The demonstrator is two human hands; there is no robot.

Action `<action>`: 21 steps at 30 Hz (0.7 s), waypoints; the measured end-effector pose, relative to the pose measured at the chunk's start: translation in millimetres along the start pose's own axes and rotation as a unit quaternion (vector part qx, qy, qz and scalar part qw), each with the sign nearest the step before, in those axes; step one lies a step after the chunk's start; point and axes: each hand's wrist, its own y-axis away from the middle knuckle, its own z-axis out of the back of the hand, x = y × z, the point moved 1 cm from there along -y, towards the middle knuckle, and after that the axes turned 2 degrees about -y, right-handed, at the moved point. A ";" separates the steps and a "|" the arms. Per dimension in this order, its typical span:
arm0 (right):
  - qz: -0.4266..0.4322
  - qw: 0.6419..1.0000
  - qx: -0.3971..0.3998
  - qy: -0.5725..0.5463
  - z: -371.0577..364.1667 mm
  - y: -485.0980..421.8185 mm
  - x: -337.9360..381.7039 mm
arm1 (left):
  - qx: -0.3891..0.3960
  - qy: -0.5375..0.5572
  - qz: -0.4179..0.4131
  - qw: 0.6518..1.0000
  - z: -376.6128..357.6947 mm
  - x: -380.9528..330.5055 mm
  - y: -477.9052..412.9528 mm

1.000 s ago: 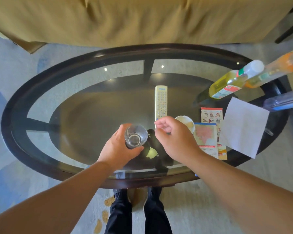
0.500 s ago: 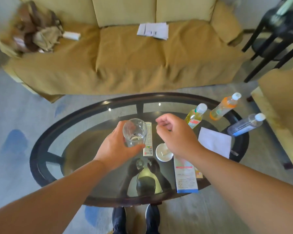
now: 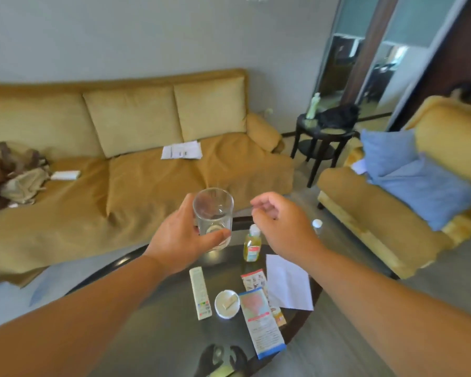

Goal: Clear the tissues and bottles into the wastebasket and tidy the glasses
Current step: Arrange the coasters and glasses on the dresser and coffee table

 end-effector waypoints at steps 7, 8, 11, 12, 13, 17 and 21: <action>-0.044 0.992 -0.121 0.003 62.1 83.3 18.0 | 0.058 0.040 -0.117 0.991 -7.5 -70.8 16.6; -0.052 0.989 -0.135 -0.001 71.1 96.7 17.4 | 0.071 0.045 -0.134 0.987 -12.5 -82.2 20.4; -0.065 0.979 -0.192 0.001 103.2 132.9 13.4 | 0.113 0.060 -0.181 0.975 -32.5 -117.6 33.0; -0.072 0.975 -0.210 0.003 115.0 144.0 11.4 | 0.125 0.060 -0.195 0.971 -41.0 -129.8 37.2; -0.076 0.971 -0.227 0.001 127.4 155.3 9.6 | 0.136 0.062 -0.210 0.966 -50.3 -142.8 41.4; -0.096 0.947 -0.307 -0.006 179.3 207.3 -1.5 | 0.182 0.084 -0.262 0.944 -91.4 -201.2 62.9; -0.121 0.925 -0.361 0.007 237.7 269.4 -19.5 | 0.230 0.114 -0.299 0.919 -142.5 -267.6 90.6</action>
